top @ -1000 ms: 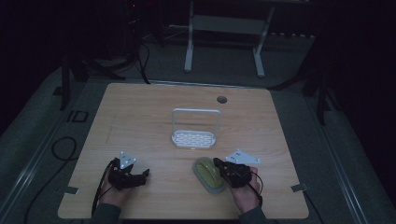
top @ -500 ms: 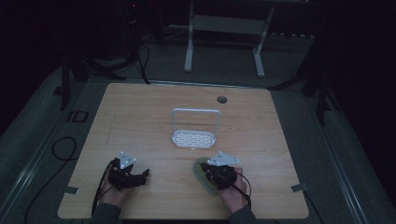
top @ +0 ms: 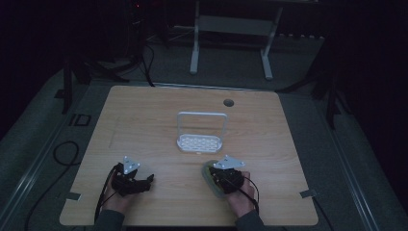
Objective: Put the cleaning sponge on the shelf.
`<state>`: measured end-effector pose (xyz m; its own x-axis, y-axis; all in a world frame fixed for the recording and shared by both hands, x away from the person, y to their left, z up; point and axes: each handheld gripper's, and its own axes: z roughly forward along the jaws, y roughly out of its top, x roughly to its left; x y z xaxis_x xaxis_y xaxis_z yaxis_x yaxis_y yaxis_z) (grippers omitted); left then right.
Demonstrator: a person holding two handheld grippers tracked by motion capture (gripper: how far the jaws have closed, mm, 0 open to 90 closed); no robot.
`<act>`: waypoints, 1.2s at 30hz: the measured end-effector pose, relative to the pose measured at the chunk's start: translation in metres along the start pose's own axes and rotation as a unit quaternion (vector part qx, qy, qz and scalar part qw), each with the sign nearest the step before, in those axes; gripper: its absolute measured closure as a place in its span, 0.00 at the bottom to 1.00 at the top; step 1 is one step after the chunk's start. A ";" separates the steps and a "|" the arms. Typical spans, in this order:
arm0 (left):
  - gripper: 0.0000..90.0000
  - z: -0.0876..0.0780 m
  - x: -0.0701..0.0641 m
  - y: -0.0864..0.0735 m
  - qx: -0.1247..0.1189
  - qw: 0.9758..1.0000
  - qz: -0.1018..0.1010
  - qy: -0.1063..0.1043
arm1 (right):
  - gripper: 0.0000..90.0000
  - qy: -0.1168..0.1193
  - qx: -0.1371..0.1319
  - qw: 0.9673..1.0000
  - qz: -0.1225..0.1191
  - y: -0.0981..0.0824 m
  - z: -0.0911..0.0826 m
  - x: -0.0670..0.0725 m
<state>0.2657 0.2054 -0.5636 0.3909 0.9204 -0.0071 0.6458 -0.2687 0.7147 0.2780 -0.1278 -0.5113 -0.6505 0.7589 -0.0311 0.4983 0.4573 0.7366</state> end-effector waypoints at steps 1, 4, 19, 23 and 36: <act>0.18 0.000 0.000 0.000 0.000 1.000 0.000 0.000 | 1.00 -0.003 -0.001 1.000 0.003 -0.001 -0.001 -0.003; 0.18 0.000 0.000 0.000 0.000 1.000 0.000 0.000 | 1.00 -0.005 0.000 1.000 0.004 -0.002 -0.003 -0.006; 0.18 0.000 0.000 0.000 0.000 1.000 0.000 0.000 | 1.00 -0.022 0.012 1.000 0.014 -0.019 -0.020 -0.031; 0.18 0.000 0.000 0.000 -0.001 1.000 -0.001 0.000 | 0.97 -0.006 0.013 1.000 0.021 -0.022 -0.024 -0.035; 0.18 0.000 0.000 0.000 -0.001 1.000 -0.001 -0.001 | 0.70 0.035 -0.014 0.999 0.023 0.005 -0.049 -0.053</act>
<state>0.2656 0.2051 -0.5637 0.3907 0.9205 -0.0087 0.6456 -0.2673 0.7154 0.2864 -0.1888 -0.4729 -0.6669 0.7435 0.0495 0.5126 0.4096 0.7546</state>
